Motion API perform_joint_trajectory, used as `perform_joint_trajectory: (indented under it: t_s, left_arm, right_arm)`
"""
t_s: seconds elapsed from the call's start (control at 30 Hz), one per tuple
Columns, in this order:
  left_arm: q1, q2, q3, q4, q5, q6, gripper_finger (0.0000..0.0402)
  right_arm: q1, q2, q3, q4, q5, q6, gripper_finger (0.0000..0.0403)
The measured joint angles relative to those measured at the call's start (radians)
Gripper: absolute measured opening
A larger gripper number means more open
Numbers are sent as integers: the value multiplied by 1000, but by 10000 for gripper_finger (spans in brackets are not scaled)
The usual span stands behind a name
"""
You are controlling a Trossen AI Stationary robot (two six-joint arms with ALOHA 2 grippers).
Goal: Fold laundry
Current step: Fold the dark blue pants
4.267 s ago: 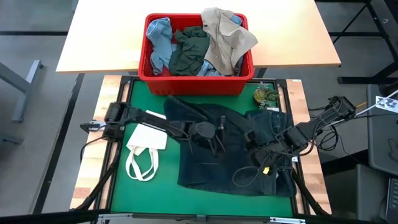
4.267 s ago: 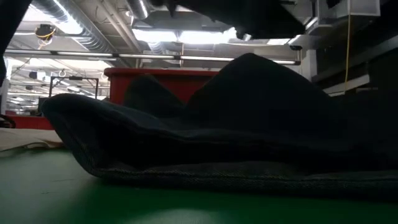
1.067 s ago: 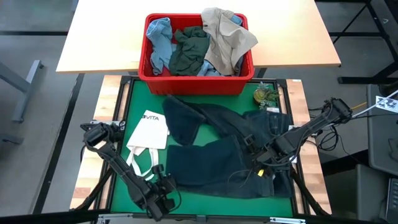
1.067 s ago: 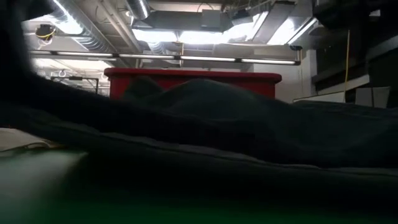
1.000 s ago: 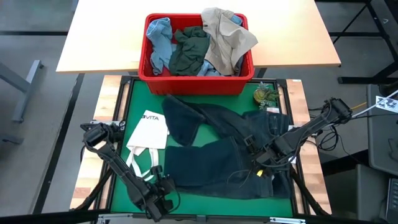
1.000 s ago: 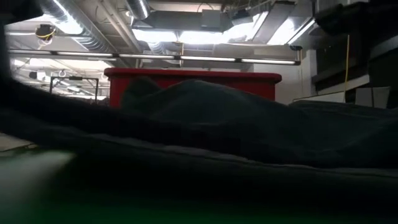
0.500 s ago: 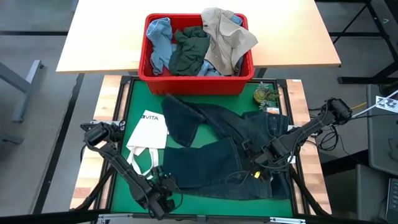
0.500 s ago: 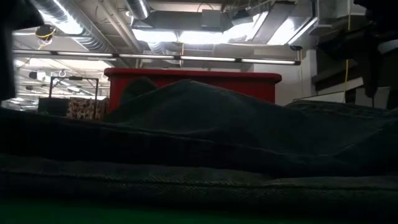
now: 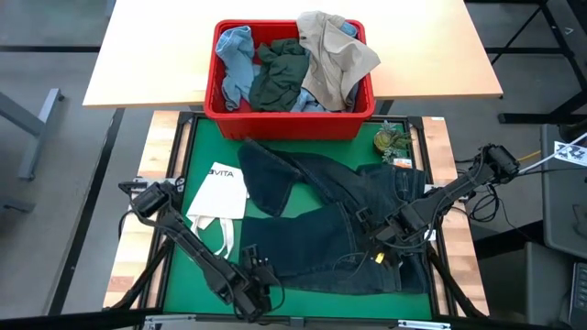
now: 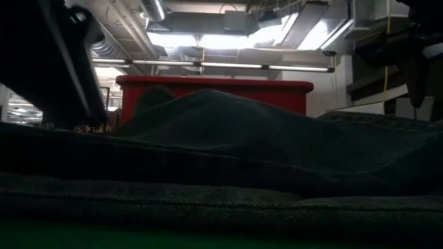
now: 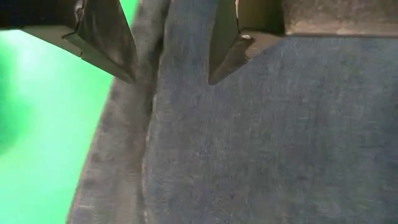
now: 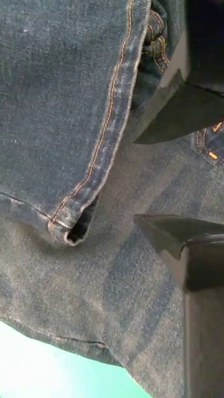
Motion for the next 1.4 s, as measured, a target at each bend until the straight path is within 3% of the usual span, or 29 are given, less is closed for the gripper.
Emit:
perform_joint_trajectory:
  t_s: [0.23,0.33,0.43,0.5,0.87,1.27,1.4]
  left_arm:
    - [17,39,0,-6,29,11,169]
    - [20,39,0,-12,41,19,117]
    - [21,38,0,-12,45,23,36]
    - [21,37,6,-19,57,24,13]
    - [-13,35,182,-306,72,27,4]
    - [-90,35,226,-327,139,25,1]
    - [-86,35,226,-323,137,24,1]
  right_arm:
    - [0,0,0,0,0,0,195]
    - [0,0,0,0,0,0,195]
    - [0,0,0,1,0,-1,195]
    - [0,0,0,2,0,-1,195]
    - [0,0,0,2,0,-1,195]
    - [0,0,0,26,0,4,195]
    - [0,1,0,99,-1,102,195]
